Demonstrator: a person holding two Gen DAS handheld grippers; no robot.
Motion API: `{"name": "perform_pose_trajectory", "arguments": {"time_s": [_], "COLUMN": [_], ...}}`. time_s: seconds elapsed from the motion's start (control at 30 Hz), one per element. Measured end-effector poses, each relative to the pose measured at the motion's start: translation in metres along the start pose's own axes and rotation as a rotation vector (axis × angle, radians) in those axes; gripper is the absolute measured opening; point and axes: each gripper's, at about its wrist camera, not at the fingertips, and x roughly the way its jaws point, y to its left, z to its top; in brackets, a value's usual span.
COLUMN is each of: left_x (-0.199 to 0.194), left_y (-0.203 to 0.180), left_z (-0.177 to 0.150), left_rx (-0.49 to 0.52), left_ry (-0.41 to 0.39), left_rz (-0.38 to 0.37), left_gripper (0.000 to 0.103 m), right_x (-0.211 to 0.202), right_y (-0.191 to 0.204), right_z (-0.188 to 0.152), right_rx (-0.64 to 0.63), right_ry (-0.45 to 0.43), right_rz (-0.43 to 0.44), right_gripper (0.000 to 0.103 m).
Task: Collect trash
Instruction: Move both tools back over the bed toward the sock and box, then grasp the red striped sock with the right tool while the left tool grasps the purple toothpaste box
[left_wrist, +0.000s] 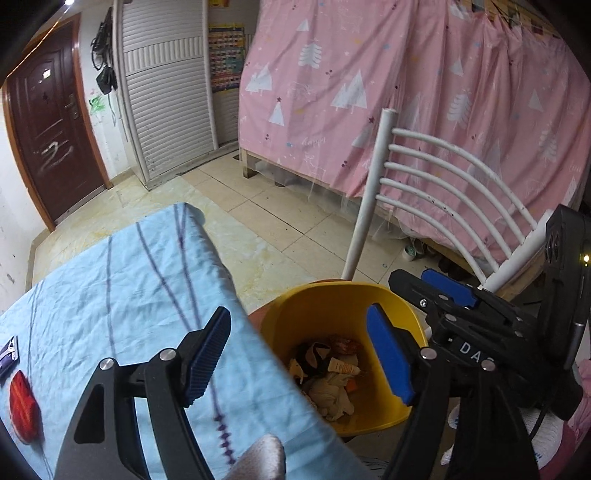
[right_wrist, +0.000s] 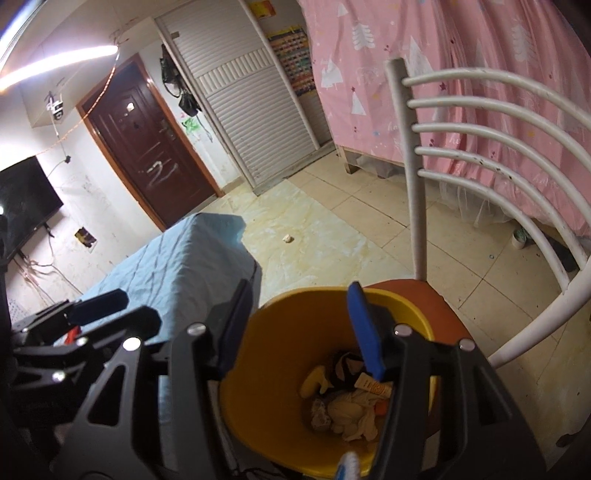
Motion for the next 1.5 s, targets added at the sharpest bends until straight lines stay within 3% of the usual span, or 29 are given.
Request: {"name": "perform_pose_trajectory", "arguments": {"time_s": [0.43, 0.87, 1.13, 1.5], "left_x": [-0.061, -0.11, -0.128, -0.136], "left_y": [0.08, 0.181, 0.243, 0.312], "left_z": [-0.007, -0.032, -0.043, -0.058], "left_rx": [-0.086, -0.202, -0.2, -0.189], "left_ry": [-0.084, -0.138, -0.13, -0.091], "left_rz": [0.077, 0.162, 0.237, 0.275], "left_gripper": [0.07, 0.074, 0.079, 0.08], "right_x": [-0.005, 0.01, 0.027, 0.048], "right_y": [0.074, 0.18, 0.257, 0.327], "right_z": [-0.001, -0.018, -0.038, -0.065], "right_rx": [-0.111, -0.271, -0.393, -0.494], "right_ry": [0.007, 0.069, 0.126, 0.209], "right_rz": [0.037, 0.102, 0.16, 0.227], "right_gripper": [0.063, 0.074, 0.078, 0.081]}}
